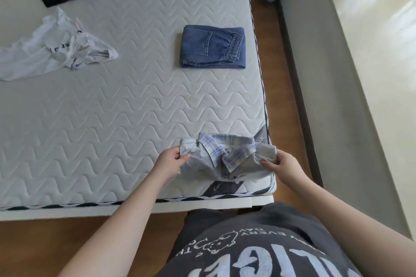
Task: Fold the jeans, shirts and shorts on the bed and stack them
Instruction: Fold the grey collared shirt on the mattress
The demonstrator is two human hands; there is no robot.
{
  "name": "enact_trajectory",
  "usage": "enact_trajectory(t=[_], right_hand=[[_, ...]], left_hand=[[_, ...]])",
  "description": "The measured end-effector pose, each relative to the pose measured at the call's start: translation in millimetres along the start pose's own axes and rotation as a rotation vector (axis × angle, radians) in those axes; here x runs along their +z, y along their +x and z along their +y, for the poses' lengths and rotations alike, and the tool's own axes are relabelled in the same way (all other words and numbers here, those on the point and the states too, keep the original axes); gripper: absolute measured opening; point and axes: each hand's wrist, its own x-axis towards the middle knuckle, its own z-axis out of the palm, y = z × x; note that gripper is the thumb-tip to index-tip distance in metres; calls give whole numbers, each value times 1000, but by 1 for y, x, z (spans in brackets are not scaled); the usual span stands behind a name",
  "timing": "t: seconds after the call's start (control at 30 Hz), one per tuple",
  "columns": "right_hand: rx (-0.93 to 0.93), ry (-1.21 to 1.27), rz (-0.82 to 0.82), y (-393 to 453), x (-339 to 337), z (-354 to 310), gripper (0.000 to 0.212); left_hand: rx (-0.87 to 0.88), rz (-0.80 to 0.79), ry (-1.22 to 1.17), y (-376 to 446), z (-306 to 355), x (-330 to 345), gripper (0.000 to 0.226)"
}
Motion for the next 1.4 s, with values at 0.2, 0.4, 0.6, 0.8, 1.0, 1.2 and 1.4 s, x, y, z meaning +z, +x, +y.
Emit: enact_trajectory(t=[0.2, 0.4, 0.6, 0.8, 1.0, 1.2, 1.4], right_hand=[[-4, 48, 7, 28, 3, -2, 21], [-11, 96, -34, 80, -15, -4, 18], [19, 226, -20, 150, -24, -14, 14], [41, 235, -21, 212, -14, -12, 20], [93, 249, 48, 287, 1, 4, 18], [124, 362, 36, 359, 2, 1, 15], [85, 444, -16, 428, -9, -35, 14]], left_hand=[[-23, -9, 11, 31, 6, 0, 15], [-67, 88, -86, 66, 21, 9, 19], [-119, 179, -217, 123, 31, 10, 18], [-138, 175, -246, 191, 18, 4, 14], [-121, 173, -258, 269, 1, -3, 30], [-95, 217, -300, 332, 2, -5, 27], [-21, 303, -317, 398, 16, -20, 27]])
